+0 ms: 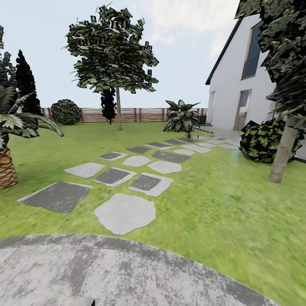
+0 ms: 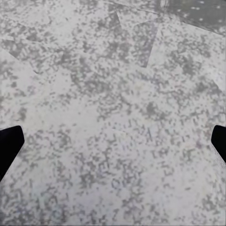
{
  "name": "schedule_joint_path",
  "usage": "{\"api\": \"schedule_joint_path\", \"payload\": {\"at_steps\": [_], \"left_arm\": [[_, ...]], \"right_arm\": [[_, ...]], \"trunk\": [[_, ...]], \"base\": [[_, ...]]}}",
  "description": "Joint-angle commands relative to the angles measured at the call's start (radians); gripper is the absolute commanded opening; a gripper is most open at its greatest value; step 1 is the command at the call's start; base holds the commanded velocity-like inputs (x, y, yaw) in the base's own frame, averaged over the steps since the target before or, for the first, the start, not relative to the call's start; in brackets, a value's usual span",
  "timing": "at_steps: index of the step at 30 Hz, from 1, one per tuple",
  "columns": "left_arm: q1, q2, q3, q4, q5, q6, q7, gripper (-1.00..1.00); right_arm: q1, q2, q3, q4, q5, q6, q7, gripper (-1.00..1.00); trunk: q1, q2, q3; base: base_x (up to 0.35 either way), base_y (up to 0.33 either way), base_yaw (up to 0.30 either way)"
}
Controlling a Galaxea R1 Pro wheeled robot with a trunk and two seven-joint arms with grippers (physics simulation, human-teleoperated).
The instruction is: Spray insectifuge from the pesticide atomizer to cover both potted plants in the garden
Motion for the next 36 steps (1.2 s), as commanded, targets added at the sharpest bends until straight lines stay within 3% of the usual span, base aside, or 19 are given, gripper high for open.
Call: {"api": "schedule_joint_path", "payload": {"at_steps": [1, 36], "left_arm": [[-0.001, 0.0, -0.001, 0.001, 0.003, -0.003, 0.001, 1.0], [-0.001, 0.0, -0.001, 0.001, 0.003, -0.003, 0.001, 1.0]], "right_arm": [[0.0, 0.0, -0.001, -0.002, 0.0, 0.006, 0.0, 1.0], [0.0, 0.0, -0.001, 0.002, 0.0, 0.006, 0.0, 1.0]], "trunk": [[0.0, 0.0, -0.001], [0.0, 0.0, -0.001]], "base": [[0.305, 0.0, 0.0], [0.305, 0.0, 0.0]]}}
